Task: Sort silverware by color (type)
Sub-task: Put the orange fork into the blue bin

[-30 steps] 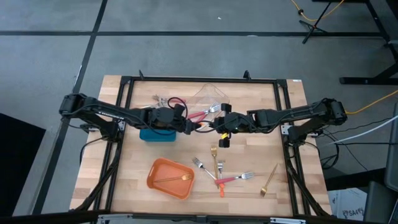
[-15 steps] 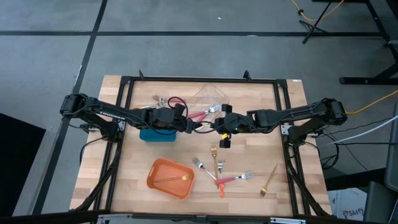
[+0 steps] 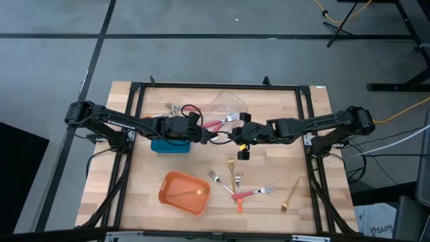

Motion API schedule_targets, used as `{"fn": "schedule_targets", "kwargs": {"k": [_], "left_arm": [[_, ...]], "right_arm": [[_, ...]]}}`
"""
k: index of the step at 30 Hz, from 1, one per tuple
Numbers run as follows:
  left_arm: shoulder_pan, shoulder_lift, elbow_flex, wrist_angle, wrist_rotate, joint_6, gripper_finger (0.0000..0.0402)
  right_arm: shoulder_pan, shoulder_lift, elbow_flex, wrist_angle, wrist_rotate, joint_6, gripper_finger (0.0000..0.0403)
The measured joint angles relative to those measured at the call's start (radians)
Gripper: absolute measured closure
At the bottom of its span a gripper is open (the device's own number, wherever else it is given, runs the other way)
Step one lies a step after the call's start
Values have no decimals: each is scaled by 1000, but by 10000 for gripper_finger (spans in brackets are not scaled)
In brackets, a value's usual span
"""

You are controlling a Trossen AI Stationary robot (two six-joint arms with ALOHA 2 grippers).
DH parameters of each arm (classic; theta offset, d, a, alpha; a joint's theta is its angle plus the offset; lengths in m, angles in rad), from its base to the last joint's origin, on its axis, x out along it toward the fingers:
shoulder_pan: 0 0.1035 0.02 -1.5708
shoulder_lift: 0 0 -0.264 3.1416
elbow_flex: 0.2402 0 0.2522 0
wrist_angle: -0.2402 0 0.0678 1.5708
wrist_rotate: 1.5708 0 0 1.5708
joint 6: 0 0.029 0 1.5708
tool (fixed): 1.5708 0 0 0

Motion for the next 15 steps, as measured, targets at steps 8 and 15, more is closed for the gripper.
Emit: {"fn": "schedule_targets", "kwargs": {"k": [8, 15], "left_arm": [[0, 0, 0, 0, 0, 0, 377], [0, 0, 0, 0, 1, 0, 392]], "right_arm": [[0, 0, 0, -6, 0, 0, 402], [0, 0, 0, -6, 0, 0, 402]]}}
